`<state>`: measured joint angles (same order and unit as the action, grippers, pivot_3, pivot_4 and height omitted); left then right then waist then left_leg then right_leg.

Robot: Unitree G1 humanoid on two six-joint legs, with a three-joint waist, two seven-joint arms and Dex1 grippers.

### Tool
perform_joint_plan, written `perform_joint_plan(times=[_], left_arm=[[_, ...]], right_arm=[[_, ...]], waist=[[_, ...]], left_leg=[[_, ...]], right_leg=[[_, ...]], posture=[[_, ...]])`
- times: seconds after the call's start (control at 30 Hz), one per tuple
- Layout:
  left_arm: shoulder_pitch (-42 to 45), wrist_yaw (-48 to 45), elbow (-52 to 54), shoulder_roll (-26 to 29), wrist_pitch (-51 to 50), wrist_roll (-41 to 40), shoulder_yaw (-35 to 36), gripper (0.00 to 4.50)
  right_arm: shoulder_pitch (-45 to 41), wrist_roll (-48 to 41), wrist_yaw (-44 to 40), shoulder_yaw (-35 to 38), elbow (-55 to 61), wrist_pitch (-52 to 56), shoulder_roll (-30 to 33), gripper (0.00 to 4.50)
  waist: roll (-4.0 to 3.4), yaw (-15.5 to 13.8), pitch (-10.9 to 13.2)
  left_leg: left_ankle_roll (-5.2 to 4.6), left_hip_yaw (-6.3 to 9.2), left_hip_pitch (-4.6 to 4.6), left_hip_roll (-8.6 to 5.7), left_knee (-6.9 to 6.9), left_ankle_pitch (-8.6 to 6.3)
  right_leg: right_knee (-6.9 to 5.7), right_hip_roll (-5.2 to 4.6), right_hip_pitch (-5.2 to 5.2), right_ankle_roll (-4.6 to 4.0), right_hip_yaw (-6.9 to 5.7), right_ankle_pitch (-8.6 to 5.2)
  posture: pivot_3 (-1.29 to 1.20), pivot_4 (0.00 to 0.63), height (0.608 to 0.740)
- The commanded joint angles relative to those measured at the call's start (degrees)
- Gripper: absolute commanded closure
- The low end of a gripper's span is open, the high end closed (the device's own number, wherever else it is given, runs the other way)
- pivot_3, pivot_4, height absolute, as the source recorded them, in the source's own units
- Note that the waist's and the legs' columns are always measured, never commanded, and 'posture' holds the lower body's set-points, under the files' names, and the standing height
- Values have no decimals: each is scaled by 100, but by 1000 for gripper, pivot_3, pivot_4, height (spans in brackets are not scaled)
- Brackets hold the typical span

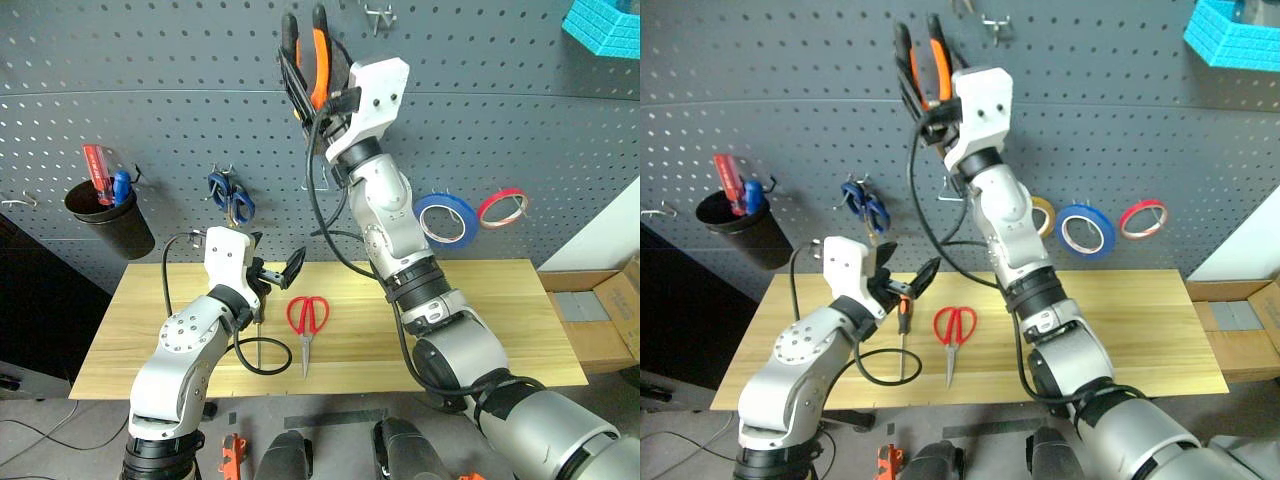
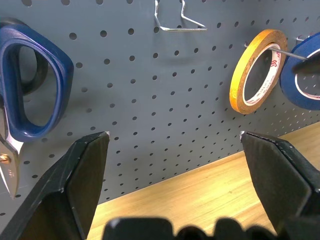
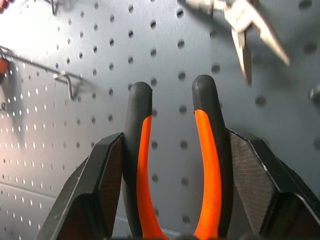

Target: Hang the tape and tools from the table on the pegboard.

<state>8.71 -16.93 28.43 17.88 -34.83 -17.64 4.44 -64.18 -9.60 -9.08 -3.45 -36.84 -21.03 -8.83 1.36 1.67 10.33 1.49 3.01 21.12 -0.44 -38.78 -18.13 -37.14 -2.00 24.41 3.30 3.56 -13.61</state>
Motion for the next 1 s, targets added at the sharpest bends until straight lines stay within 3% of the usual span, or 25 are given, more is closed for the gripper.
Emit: perform_joint_plan(times=[0.03,0.33,0.63,0.83,1.0], left_arm=[[2,1,211,29,35,-54,51,0],[-99,-4,328,87,-88,-107,126,0],[-66,30,248,50,-37,-90,96,0],[-22,23,180,20,14,-62,68,0],[-119,47,125,29,68,13,65,0]], right_arm=[[66,107,-98,11,-447,-521,-301,1846],[187,70,94,256,-1921,-512,-398,1846],[769,233,11,36,-1567,43,-284,1846],[907,285,-42,-19,-1123,320,-155,19],[1366,74,-614,-73,-60,889,130,19]], waist=[[0,-1,0],[0,-14,0],[1,-51,-2],[4,-45,-6],[4,-30,-6]], left_leg=[[0,0,0,0,0,0],[-3,0,-27,-3,-6,0],[0,20,-63,0,-15,39],[4,23,-47,9,-11,40],[13,30,-41,10,-11,45]], right_leg=[[0,0,0,0,0,0],[-18,5,-24,-5,-2,3],[-84,37,-38,-39,-8,25],[-81,48,-24,-45,-6,26],[-81,51,-18,-50,-11,30]], posture=[[118,136,740],[132,153,740],[115,144,740],[110,139,740],[97,133,740]])
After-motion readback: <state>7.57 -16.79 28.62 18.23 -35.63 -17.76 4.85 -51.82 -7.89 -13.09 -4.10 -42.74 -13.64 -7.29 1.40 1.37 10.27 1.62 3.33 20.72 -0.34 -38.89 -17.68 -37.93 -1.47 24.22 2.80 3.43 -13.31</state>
